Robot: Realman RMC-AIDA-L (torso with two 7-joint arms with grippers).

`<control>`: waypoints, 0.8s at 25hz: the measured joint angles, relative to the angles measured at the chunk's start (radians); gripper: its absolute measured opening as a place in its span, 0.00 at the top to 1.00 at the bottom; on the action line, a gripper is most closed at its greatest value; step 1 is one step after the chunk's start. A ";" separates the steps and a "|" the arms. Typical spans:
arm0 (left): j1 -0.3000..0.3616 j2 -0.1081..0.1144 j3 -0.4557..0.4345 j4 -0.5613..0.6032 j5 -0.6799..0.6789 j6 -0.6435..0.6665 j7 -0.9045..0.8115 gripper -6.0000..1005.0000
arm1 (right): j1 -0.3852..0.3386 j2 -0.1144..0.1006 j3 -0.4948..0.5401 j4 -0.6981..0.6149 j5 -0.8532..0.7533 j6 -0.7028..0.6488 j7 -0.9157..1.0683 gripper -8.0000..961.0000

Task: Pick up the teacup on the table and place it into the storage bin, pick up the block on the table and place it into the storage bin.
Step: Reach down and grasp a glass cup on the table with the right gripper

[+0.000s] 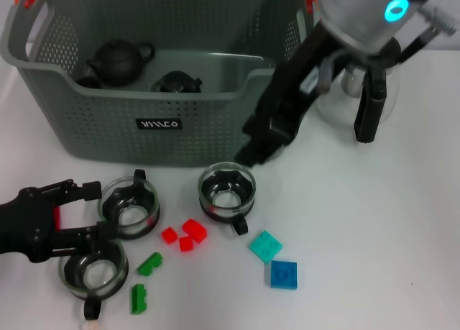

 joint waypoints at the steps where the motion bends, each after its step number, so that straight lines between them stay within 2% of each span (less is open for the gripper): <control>1: 0.000 0.000 0.000 0.000 0.000 0.000 0.000 0.10 | 0.000 0.000 0.000 0.000 0.000 0.000 0.000 0.49; 12: -0.007 -0.002 0.001 0.005 0.002 -0.005 0.000 0.10 | -0.077 0.005 -0.262 0.010 0.022 0.154 -0.037 0.49; 20: -0.006 -0.004 0.001 0.005 0.002 -0.008 0.000 0.10 | -0.088 0.008 -0.409 0.115 0.040 0.327 -0.027 0.49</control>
